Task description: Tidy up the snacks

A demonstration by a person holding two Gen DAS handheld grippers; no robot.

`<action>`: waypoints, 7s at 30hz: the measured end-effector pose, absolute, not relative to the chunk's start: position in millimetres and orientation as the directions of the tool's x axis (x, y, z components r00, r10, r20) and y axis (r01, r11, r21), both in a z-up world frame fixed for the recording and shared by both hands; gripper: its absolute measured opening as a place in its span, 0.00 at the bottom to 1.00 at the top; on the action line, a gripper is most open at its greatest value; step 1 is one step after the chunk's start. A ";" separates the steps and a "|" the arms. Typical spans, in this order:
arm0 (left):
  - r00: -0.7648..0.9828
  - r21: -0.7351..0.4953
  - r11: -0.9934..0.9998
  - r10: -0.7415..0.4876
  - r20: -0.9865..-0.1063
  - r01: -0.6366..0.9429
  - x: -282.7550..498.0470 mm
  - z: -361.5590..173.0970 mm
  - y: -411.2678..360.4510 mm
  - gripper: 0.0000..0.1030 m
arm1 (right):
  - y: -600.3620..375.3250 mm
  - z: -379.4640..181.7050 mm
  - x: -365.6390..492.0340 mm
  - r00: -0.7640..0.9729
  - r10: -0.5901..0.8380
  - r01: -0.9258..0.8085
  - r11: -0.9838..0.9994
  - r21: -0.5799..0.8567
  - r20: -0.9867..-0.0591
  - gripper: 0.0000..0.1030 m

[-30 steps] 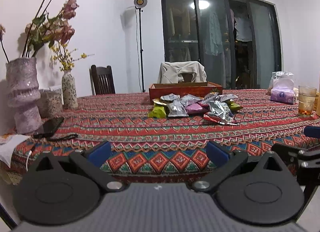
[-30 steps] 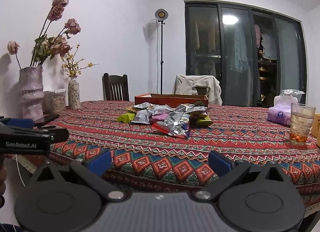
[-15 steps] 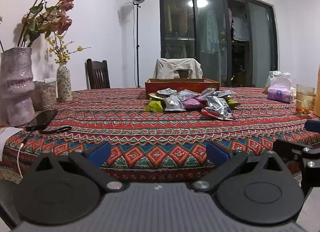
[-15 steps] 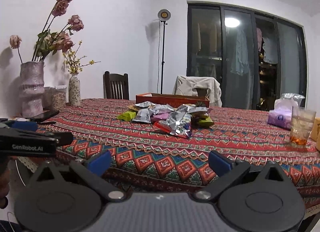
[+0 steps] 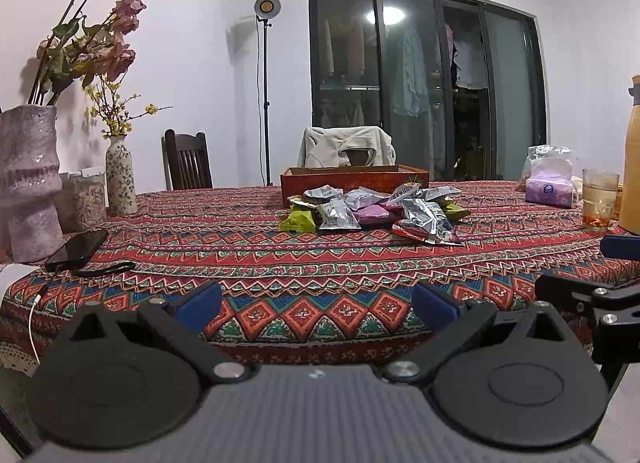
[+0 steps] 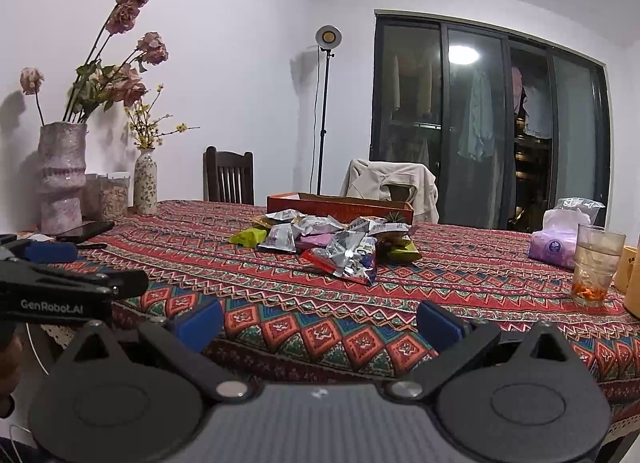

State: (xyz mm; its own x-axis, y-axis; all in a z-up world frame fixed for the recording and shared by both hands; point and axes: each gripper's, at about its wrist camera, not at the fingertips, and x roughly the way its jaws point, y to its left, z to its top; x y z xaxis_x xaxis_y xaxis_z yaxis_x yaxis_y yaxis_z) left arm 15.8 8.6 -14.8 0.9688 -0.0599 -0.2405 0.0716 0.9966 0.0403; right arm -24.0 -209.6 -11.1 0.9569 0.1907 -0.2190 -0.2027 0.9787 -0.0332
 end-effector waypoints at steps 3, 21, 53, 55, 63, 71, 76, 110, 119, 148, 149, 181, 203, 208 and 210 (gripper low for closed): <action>0.967 0.042 0.996 -0.062 -0.246 0.075 16.7 -15.7 7.7 1.00 | -209.8 -11.3 -23.9 0.957 0.192 -0.204 0.978 -0.033 -0.218 1.00; 0.973 0.027 0.997 -0.065 -0.223 0.072 10.2 -18.3 8.9 1.00 | -206.5 -17.1 -19.6 0.948 0.212 -0.223 0.975 -0.018 -0.238 1.00; 0.962 -0.015 1.000 0.003 -0.273 -0.007 32.2 -21.2 20.8 1.00 | -198.3 -23.2 -15.6 0.930 0.266 -0.277 0.961 -0.006 -0.254 1.00; 0.966 -0.008 1.000 -0.001 -0.260 -0.001 30.4 -20.4 18.6 1.00 | -198.9 -23.9 -12.6 0.926 0.277 -0.292 0.956 -0.020 -0.257 1.00; 0.969 0.032 0.998 -0.036 -0.243 0.046 20.2 -17.9 13.1 1.00 | -215.2 -20.6 -11.9 0.940 0.236 -0.228 0.972 0.059 -0.248 1.00; 0.969 0.029 0.999 -0.012 -0.245 0.020 43.6 -1.2 14.3 1.00 | -223.5 -3.5 7.4 0.938 0.239 -0.230 0.971 0.066 -0.250 1.00; 0.965 0.043 0.999 -0.002 -0.263 0.014 101.1 12.7 12.8 1.00 | -233.8 6.5 61.4 0.927 0.266 -0.242 0.963 0.117 -0.264 1.00; 0.834 0.045 0.993 -0.065 -0.548 0.107 387.0 25.3 -20.1 0.83 | -261.2 15.7 354.0 0.852 0.232 -0.221 0.972 0.079 -0.470 0.72; 0.808 0.045 0.995 -0.047 -0.587 0.090 372.4 1.8 -49.7 0.55 | -277.2 5.7 363.1 0.832 0.164 -0.158 0.986 0.057 -0.531 0.48; 0.863 0.043 0.997 -0.028 -0.504 0.058 235.8 71.7 -50.9 0.33 | -320.4 38.3 195.9 0.870 0.328 -0.270 0.942 0.200 -0.368 0.42; 0.868 0.044 0.997 -0.034 -0.495 0.064 235.8 74.5 -50.4 0.33 | -321.0 39.7 194.3 0.874 0.325 -0.266 0.942 0.203 -0.361 0.42; 0.745 0.098 0.989 -0.020 -0.666 0.115 707.2 61.0 -13.5 0.33 | -260.2 67.7 674.8 0.708 0.180 -0.207 0.977 0.043 -0.683 0.42; 0.708 0.047 0.987 -0.075 -0.702 0.151 708.9 72.4 -3.1 0.82 | -221.9 46.0 714.5 0.683 0.057 -0.256 0.952 -0.166 -0.728 0.79; 0.740 0.016 0.989 -0.101 -0.665 0.150 662.0 129.9 9.5 0.86 | -234.5 100.7 672.1 0.711 0.113 -0.257 0.961 -0.107 -0.694 0.80; 0.757 0.011 0.988 -0.109 -0.644 0.153 633.2 156.6 12.9 0.90 | -240.0 125.9 650.7 0.725 0.126 -0.254 0.963 -0.093 -0.677 0.83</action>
